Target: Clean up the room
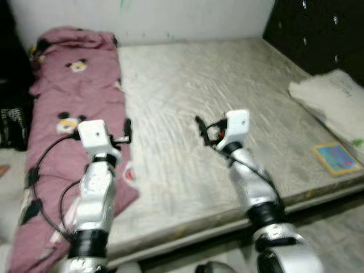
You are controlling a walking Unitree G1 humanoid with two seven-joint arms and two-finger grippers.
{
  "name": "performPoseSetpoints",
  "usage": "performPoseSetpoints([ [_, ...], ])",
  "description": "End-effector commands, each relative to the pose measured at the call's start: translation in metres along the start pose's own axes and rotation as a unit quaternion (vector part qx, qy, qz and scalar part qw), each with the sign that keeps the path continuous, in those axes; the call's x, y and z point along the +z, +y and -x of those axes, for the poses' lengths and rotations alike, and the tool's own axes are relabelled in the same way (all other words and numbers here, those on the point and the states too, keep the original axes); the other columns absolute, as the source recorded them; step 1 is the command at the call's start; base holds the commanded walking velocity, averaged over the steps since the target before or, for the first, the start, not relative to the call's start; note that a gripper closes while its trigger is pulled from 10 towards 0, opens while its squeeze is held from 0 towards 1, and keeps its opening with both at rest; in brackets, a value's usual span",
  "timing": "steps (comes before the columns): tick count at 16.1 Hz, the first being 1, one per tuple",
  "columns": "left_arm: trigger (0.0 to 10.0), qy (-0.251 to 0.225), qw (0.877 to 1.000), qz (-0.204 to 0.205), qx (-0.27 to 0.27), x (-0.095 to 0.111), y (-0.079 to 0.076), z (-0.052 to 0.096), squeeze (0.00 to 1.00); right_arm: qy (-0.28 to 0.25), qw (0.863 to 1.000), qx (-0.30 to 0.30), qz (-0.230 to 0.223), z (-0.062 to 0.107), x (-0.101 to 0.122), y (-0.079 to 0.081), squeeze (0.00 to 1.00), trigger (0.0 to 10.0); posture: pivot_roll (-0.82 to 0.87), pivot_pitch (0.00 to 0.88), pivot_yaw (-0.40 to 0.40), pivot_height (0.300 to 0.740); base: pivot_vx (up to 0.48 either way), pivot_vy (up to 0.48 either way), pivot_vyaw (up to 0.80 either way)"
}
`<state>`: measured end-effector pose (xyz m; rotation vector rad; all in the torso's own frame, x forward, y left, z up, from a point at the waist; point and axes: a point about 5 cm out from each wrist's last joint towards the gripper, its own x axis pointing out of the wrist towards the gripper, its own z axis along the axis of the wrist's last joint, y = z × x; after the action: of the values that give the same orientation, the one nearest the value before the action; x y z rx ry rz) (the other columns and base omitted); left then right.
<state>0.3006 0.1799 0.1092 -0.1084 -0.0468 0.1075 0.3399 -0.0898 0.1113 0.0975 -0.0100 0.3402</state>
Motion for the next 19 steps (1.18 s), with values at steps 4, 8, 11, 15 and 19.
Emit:
performPoseSetpoints([
  [4,10.0,-0.013,1.0,-0.004,-0.004,0.0059,-0.0049,-0.0026,0.0,-0.011,1.0,-0.01,0.002,-0.0016,0.0067,-0.0074,0.0,10.0,-0.06,0.0,-0.024,0.74,0.0,0.0,0.11],
  [8,10.0,-0.007,1.0,0.002,-0.004,0.0049,-0.0046,-0.0034,0.0,-0.017,1.0,-0.002,0.021,-0.0017,0.0083,-0.0045,0.0,10.0,-0.06,0.0,-0.023,0.74,0.0,0.0,0.4],
  [11,10.0,-0.006,1.0,0.004,-0.002,0.0049,-0.0042,-0.0039,0.0,-0.014,1.0,-0.007,0.019,-0.0021,0.008,-0.0057,0.0,10.0,-0.06,0.0,-0.022,0.74,0.0,0.0,0.8],
  [15,10.0,-0.005,1.0,0.007,-0.002,0.0047,-0.0038,-0.0039,0.0,-0.012,1.0,-0.01,0.012,-0.0019,0.007,-0.0066,0.0,10.0,-0.06,0.0,-0.022,0.74,0.0,0.425,0.2],
  [19,10.0,-0.004,1.0,0.006,0.001,0.0044,-0.0031,-0.0038,0.0,-0.011,1.0,-0.007,0.014,-0.0021,0.0068,-0.0062,0.0,10.0,-0.06,0.0,-0.022,0.74,0.0,0.48,0.0],
])
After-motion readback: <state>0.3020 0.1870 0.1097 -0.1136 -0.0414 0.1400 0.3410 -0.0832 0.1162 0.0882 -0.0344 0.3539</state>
